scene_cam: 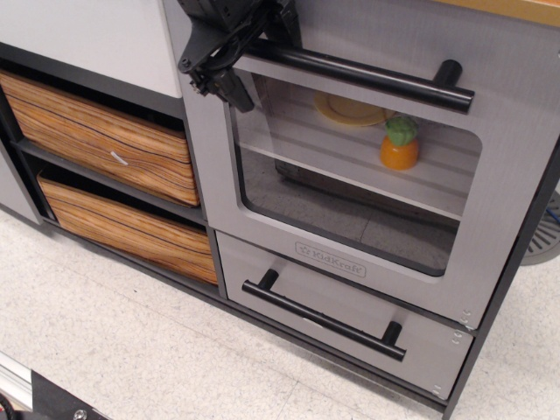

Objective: Open oven

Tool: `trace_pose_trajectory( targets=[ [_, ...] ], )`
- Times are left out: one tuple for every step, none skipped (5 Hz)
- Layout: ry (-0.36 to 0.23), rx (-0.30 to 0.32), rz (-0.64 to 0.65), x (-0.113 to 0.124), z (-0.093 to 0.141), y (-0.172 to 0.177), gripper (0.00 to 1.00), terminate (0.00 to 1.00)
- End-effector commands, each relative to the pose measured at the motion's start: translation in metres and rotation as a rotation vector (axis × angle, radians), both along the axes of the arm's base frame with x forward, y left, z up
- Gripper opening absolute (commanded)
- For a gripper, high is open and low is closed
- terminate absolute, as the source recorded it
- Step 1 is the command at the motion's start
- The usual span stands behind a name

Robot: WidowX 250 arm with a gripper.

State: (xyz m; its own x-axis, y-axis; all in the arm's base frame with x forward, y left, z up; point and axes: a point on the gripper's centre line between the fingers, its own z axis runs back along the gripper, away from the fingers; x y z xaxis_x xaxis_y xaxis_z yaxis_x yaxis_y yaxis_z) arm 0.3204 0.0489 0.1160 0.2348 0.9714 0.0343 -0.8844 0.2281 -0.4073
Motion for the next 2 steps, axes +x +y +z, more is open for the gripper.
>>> trace_pose_trajectory(
  targets=[
    [-0.065,0.033,-0.109,-0.038,0.018,0.005,1.0,0.0],
    [-0.075,0.032,-0.148,-0.05,0.021,0.003,1.0,0.0]
  ],
)
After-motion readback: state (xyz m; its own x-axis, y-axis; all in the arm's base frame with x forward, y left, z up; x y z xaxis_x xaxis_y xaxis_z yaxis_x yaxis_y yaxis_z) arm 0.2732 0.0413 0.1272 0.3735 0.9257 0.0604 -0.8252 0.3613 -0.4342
